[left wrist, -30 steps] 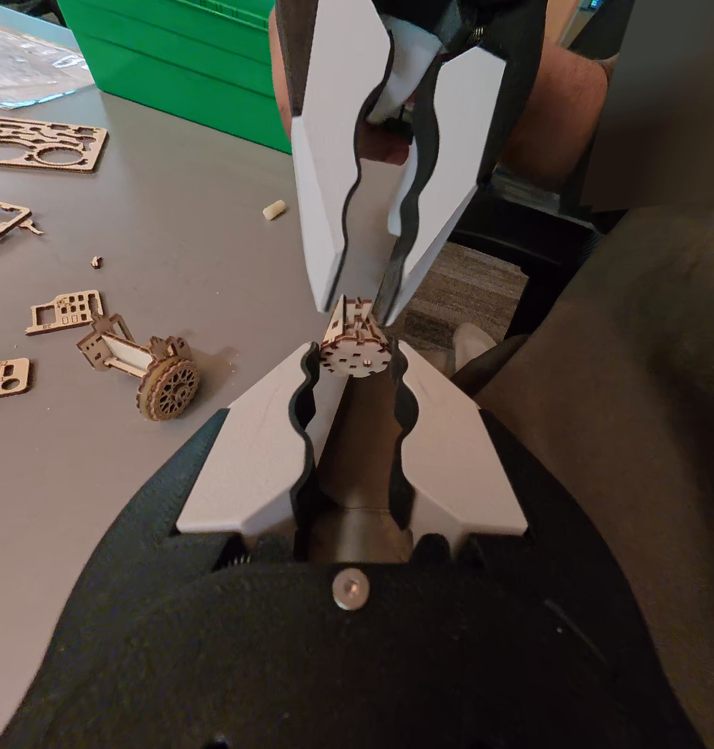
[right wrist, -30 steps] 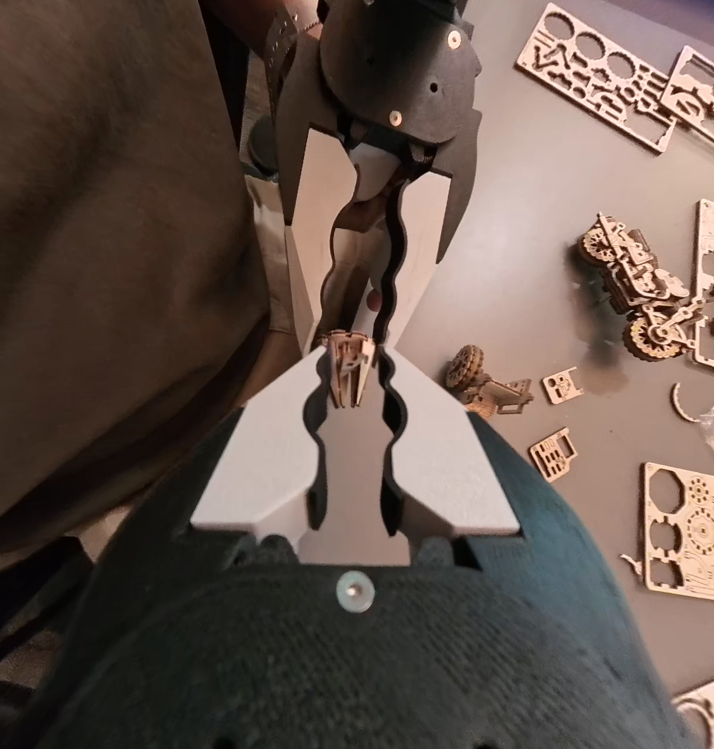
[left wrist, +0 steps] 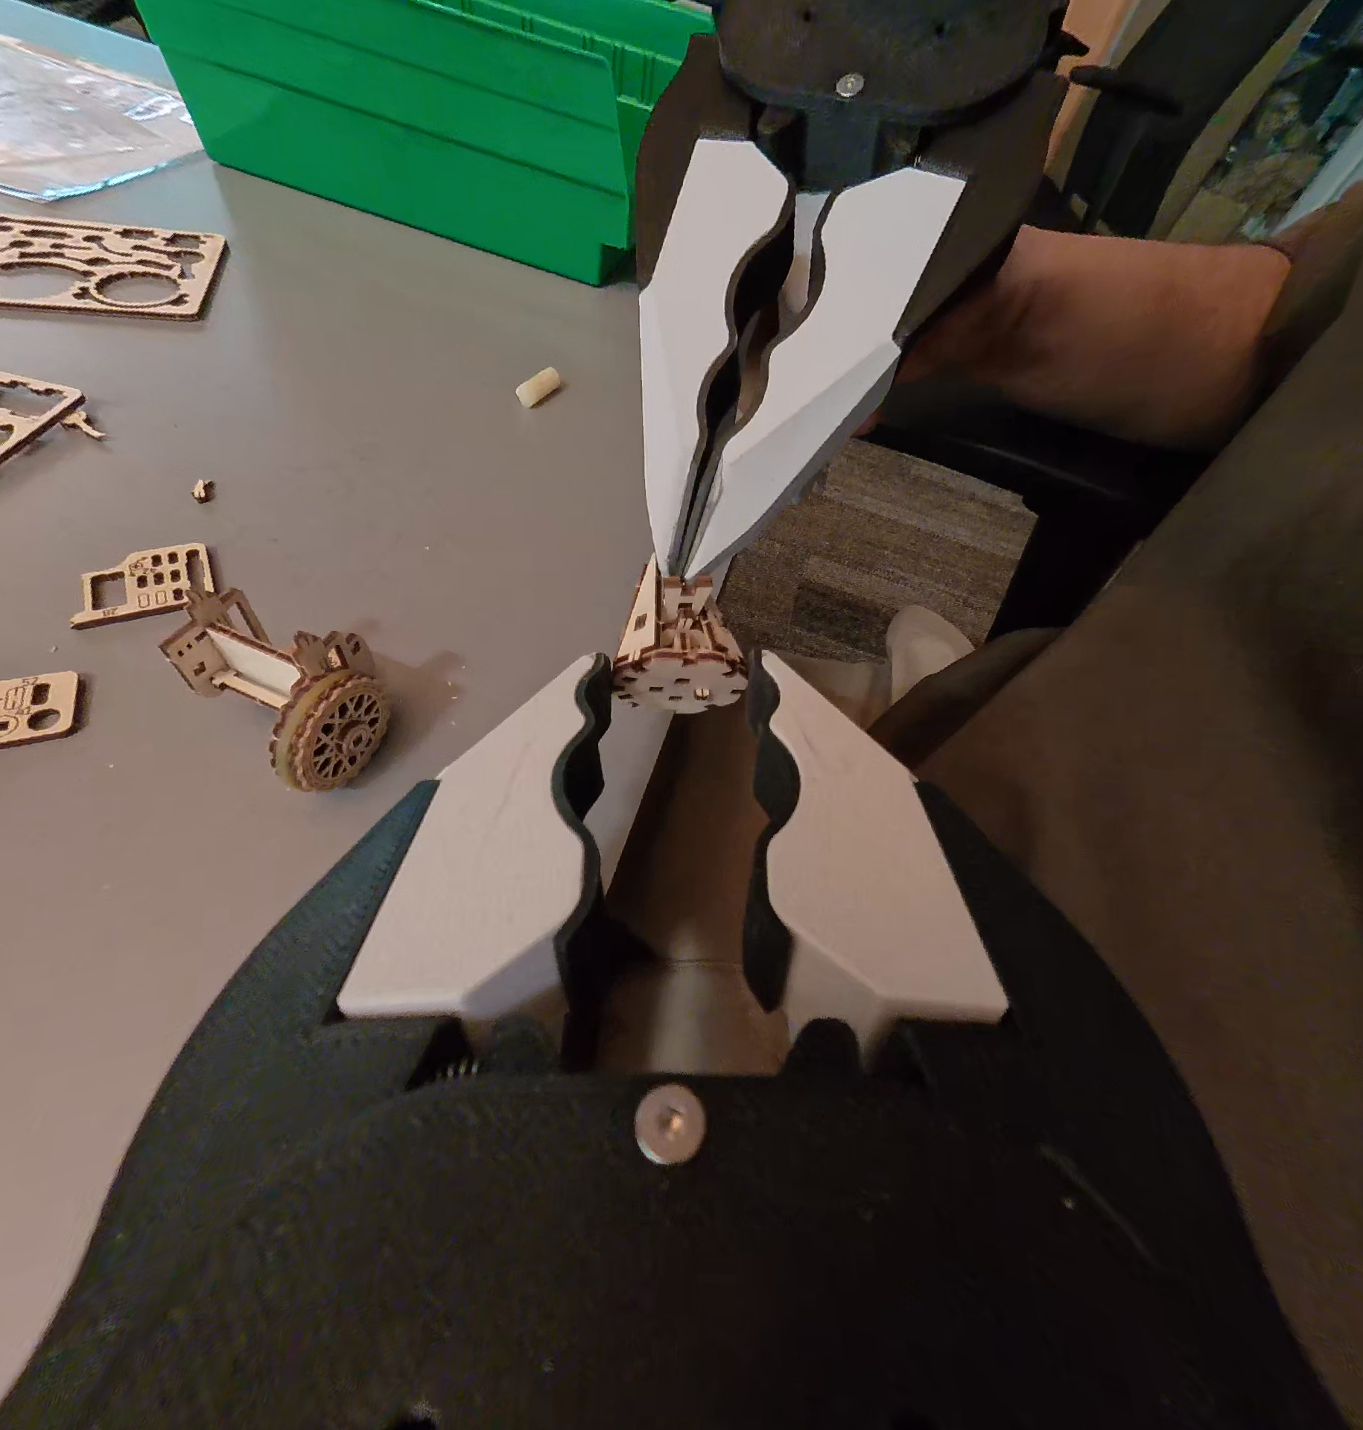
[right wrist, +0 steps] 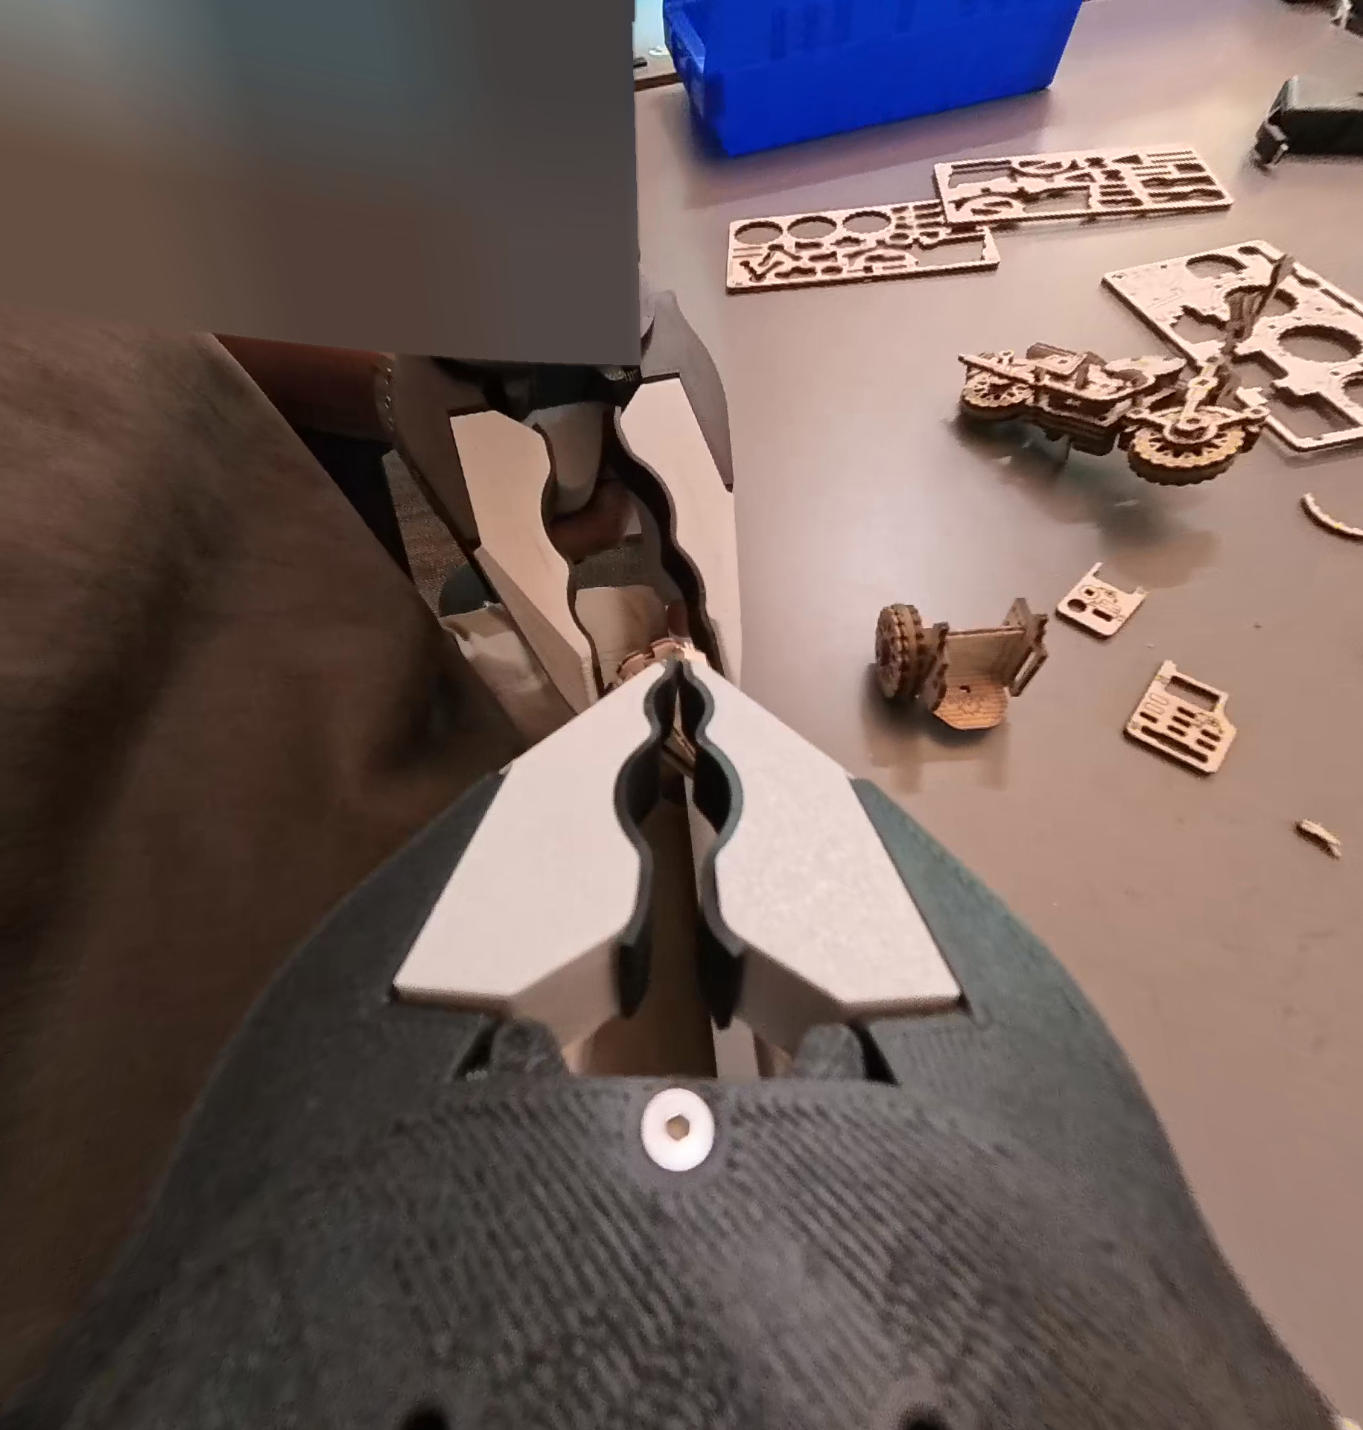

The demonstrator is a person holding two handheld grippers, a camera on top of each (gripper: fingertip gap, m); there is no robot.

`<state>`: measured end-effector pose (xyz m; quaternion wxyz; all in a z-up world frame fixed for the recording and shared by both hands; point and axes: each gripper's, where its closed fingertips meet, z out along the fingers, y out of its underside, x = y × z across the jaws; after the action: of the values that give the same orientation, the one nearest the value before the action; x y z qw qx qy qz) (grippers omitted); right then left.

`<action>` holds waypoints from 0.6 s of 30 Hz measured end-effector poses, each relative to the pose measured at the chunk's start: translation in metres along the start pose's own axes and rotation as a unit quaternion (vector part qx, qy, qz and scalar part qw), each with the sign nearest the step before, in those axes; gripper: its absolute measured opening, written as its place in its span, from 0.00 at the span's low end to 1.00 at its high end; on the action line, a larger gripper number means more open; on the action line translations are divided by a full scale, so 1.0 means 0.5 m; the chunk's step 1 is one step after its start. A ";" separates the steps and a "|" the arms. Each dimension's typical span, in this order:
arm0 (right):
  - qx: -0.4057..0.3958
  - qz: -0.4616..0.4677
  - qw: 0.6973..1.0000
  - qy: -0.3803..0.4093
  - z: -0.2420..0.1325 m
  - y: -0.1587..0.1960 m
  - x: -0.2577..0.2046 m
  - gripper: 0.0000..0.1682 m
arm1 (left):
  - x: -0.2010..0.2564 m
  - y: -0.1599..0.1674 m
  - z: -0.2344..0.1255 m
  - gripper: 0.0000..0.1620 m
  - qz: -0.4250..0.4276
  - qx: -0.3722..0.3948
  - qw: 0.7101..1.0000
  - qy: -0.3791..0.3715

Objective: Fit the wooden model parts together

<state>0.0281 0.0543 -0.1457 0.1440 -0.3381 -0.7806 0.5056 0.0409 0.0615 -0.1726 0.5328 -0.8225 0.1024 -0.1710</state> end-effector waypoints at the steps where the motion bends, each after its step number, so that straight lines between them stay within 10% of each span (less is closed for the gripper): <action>1: 0.000 -0.001 1.000 -0.001 0.000 0.000 0.000 0.00 | 0.000 0.001 0.000 0.20 0.000 -0.001 1.000 0.001; 18: 0.005 -0.005 0.998 -0.060 0.006 0.016 -0.024 0.06 | 0.017 0.012 0.006 0.20 0.000 -0.011 1.000 0.028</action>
<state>0.0381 0.0463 -0.1527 0.1011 -0.3027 -0.7870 0.5280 0.0498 0.0587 -0.1776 0.5206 -0.8233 0.1192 -0.1924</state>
